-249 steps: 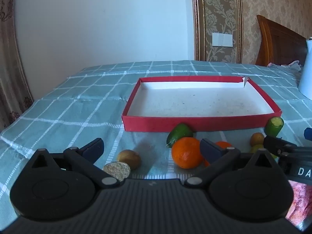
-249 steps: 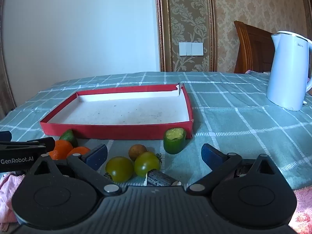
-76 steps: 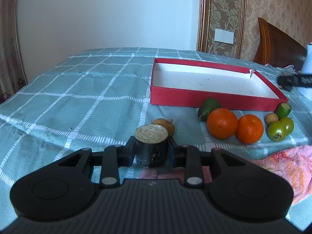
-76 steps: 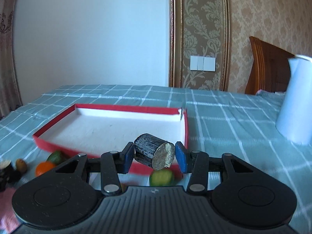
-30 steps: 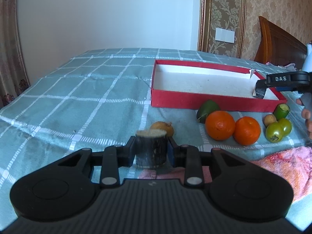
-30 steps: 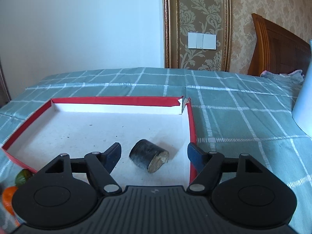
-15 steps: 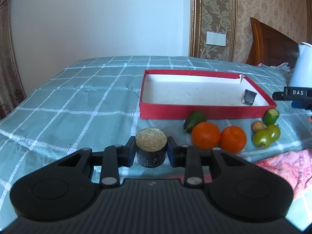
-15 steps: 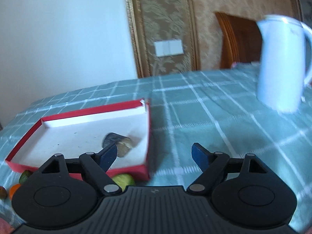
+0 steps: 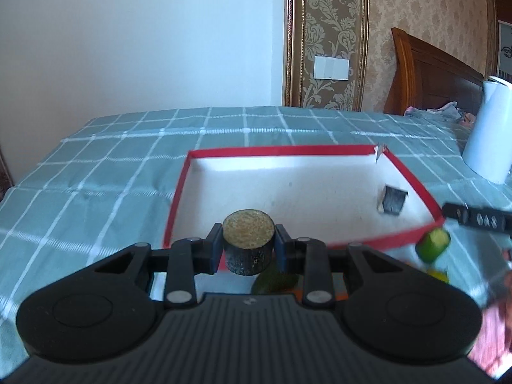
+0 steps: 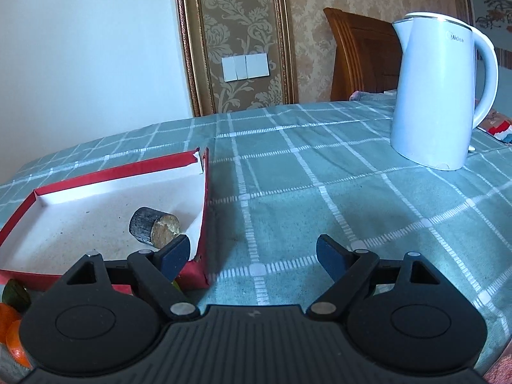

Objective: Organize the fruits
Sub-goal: 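Withdraw the right tool from the tray while the left tool carries the stump over it, then lower the stump into the tray and open the left tool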

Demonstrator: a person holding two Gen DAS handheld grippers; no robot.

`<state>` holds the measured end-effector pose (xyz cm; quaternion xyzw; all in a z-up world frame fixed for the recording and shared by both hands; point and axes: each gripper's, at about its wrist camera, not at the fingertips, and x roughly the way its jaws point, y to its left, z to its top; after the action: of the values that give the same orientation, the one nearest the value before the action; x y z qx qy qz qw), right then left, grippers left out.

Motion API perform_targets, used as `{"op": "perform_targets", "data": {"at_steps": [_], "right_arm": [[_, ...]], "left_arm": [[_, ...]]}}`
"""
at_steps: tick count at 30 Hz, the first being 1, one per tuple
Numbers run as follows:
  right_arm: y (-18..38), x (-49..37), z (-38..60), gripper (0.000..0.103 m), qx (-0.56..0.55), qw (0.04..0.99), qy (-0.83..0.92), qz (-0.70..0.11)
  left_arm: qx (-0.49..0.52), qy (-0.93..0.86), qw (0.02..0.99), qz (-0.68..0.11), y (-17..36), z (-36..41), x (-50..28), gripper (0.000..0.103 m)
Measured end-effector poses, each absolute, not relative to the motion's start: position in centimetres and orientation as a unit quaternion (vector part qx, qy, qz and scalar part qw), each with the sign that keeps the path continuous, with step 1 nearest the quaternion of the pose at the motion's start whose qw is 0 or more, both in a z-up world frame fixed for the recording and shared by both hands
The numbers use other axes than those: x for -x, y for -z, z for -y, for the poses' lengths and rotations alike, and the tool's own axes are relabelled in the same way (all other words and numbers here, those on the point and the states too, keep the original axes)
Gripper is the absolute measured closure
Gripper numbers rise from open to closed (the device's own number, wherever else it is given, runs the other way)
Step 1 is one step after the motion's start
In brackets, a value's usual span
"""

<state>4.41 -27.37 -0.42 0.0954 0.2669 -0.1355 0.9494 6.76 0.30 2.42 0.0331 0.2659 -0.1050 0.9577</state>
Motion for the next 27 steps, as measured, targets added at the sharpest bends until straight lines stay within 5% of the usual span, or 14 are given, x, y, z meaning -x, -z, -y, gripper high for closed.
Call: {"op": "perform_targets", "data": {"at_steps": [27], "right_arm": [[0.4,-4.7,27.4,0.016,-0.103,0.947,0.136,-0.271]], "left_arm": [[-0.046,0.044,0.943,-0.326,0.3,2.8,-18.4,0.071]]}}
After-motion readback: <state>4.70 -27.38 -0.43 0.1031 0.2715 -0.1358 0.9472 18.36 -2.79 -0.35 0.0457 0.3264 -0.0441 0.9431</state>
